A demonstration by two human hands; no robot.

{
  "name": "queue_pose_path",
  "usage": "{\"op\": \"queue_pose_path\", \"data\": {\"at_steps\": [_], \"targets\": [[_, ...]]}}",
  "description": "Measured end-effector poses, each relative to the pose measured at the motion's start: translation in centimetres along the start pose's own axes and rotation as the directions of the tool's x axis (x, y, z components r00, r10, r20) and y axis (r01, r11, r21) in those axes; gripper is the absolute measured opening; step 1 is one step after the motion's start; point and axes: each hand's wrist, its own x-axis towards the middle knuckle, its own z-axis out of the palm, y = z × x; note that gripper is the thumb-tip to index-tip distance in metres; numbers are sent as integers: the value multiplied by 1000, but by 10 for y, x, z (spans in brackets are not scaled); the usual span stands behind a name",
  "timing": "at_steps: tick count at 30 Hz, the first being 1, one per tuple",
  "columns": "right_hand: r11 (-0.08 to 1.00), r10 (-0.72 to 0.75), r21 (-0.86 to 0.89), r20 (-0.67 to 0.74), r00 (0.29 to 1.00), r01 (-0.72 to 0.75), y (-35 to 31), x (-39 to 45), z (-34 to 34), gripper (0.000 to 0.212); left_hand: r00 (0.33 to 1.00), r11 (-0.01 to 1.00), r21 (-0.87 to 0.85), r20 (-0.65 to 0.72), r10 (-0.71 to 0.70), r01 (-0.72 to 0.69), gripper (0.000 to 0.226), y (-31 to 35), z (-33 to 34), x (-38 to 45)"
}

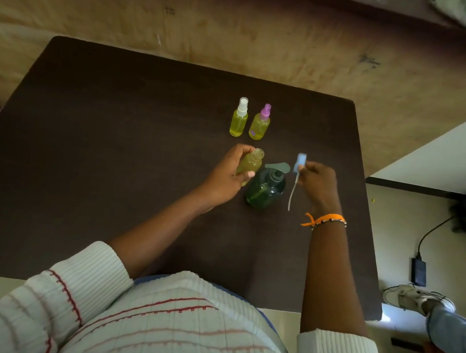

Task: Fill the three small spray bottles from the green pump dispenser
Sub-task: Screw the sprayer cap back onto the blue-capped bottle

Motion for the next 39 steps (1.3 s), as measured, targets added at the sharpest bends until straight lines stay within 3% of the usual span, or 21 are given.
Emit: {"op": "queue_pose_path", "data": {"at_steps": [3,6,10,17,29,34,39], "targets": [[973,-100,205,-27,995,103,-37,-13,-21,23,1000,999,-36,5,13,-13,34,2,0,-1],[878,-173,447,-41,984,173,-66,-29,-33,25,1000,998,-62,5,30,-30,34,5,1,-3],[803,-272,536,-60,961,260,-90,-48,-32,17,1000,997,-69,-1,20,-20,34,7,-1,-4],[803,-390,483,-16,921,349,-102,-64,-12,15,999,995,-95,-4,43,-43,34,15,-3,-7],[777,-445,490,-14,895,394,-99,-62,-7,18,999,996,-74,-21,44,-45,36,16,-9,-8],[830,-501,358,140,854,428,-92,-61,-2,27,997,993,-93,-32,63,-66,34,19,-9,-10],[866,-498,200,276,822,458,-83,-60,5,18,994,988,-115,-57,94,-100,34,26,-12,-11]]}}
